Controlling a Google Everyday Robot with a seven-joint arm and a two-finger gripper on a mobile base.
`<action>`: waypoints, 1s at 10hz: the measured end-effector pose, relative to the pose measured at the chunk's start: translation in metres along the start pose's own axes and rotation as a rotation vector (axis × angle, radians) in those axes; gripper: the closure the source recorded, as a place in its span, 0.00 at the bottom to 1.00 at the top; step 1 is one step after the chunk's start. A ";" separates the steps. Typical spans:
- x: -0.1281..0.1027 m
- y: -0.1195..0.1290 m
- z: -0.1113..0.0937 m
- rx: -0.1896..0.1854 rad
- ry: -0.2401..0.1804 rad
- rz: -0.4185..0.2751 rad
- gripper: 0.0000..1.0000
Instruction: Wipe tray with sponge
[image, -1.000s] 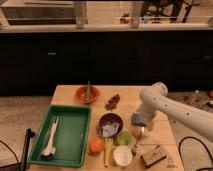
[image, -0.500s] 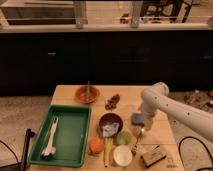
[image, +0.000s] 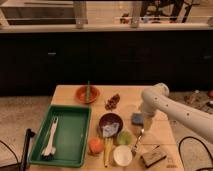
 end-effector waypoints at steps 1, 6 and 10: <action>0.000 0.000 0.003 0.003 0.000 0.010 0.20; -0.005 -0.003 0.015 0.005 -0.001 0.021 0.27; 0.002 -0.007 0.021 0.013 0.000 0.034 0.67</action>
